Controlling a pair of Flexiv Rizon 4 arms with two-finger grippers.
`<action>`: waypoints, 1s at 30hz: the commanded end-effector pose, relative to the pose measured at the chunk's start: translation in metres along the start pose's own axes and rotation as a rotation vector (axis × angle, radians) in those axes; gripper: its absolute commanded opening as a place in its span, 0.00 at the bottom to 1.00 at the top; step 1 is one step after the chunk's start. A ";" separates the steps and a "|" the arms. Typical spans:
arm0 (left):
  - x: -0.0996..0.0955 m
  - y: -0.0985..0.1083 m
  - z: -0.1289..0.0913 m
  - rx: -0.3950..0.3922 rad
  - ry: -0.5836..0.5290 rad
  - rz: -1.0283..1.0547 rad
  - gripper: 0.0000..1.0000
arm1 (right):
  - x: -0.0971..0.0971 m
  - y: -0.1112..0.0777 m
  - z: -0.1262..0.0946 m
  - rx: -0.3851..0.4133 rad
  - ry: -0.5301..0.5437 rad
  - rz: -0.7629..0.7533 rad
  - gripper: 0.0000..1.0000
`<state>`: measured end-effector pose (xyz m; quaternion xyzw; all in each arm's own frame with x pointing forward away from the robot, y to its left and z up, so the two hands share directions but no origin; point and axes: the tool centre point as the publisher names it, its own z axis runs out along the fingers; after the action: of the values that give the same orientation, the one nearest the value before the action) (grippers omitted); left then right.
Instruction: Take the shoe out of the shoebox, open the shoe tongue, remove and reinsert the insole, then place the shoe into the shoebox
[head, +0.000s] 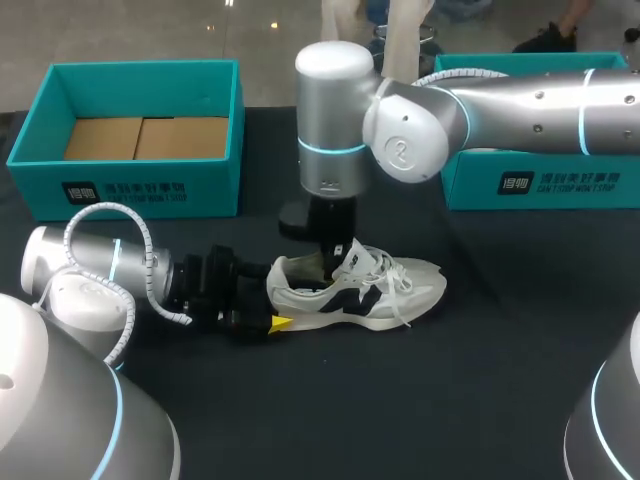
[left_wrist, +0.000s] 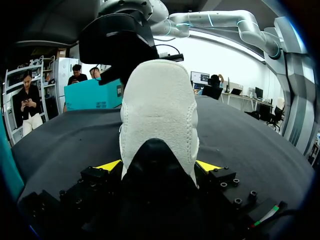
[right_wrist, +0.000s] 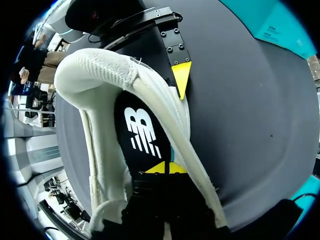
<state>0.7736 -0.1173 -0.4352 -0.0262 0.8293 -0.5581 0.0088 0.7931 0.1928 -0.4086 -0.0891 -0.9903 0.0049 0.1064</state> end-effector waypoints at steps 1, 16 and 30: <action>0.000 0.004 0.004 -0.002 0.000 0.000 0.00 | 0.010 0.002 -0.010 -0.007 -0.032 0.003 0.00; 0.000 0.004 0.004 -0.002 0.000 0.000 0.00 | 0.018 -0.002 -0.056 -0.010 -0.118 0.002 0.00; 0.000 0.004 0.004 -0.002 0.000 0.000 0.00 | 0.010 0.009 -0.049 0.019 -0.112 -0.012 0.00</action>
<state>0.7738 -0.1178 -0.4349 -0.0259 0.8291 -0.5584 0.0088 0.7899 0.1949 -0.3535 -0.0823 -0.9954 0.0110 0.0478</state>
